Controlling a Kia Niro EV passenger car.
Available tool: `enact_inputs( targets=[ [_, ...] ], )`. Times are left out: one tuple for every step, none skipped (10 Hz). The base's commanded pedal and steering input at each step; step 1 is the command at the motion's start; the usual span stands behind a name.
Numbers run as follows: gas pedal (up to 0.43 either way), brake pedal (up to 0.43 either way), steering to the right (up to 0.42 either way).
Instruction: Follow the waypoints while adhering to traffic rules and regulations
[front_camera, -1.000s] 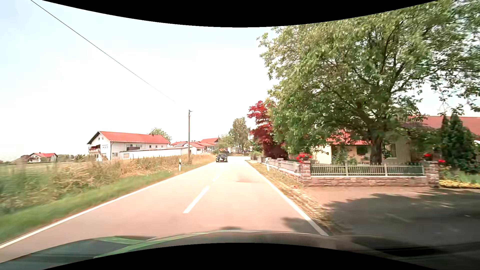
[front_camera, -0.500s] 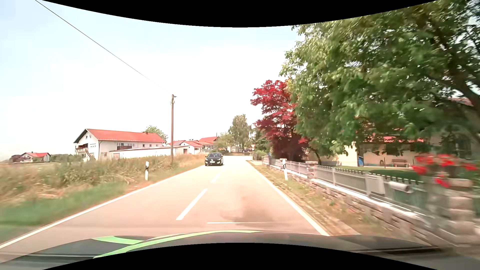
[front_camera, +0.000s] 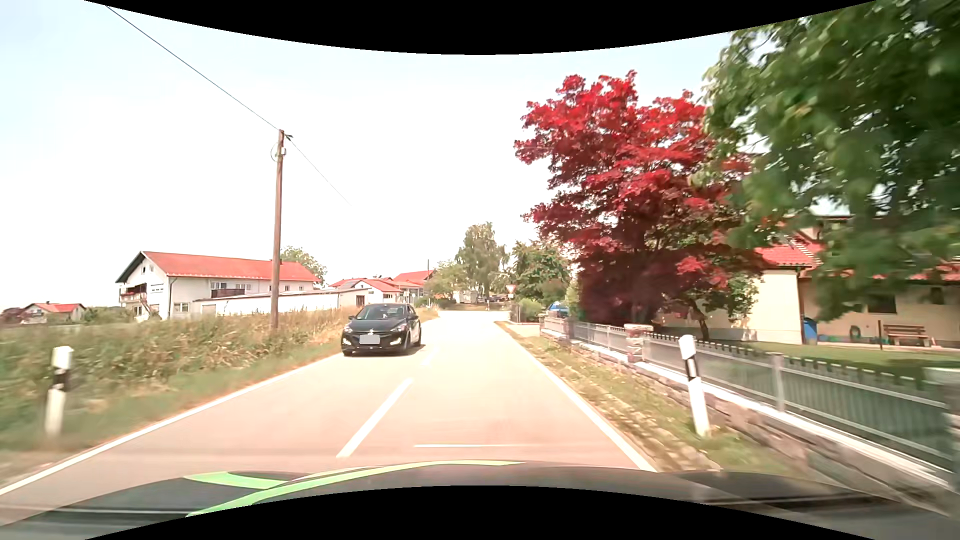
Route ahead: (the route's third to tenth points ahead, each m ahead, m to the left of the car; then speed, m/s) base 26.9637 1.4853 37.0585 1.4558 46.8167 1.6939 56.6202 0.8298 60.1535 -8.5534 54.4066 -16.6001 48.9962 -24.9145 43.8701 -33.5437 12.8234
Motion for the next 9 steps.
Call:
enact_inputs(
  targets=[
    [0.000,0.024,-0.003],
    [0.000,0.037,-0.002],
    [0.000,0.049,-0.003],
    [0.000,0.073,-0.003],
    [0.000,0.073,-0.003],
    [0.000,0.073,-0.004],
    [0.000,0.073,-0.004],
    [0.000,0.073,-0.004],
    [0.000,0.073,-0.004]
  ],
)
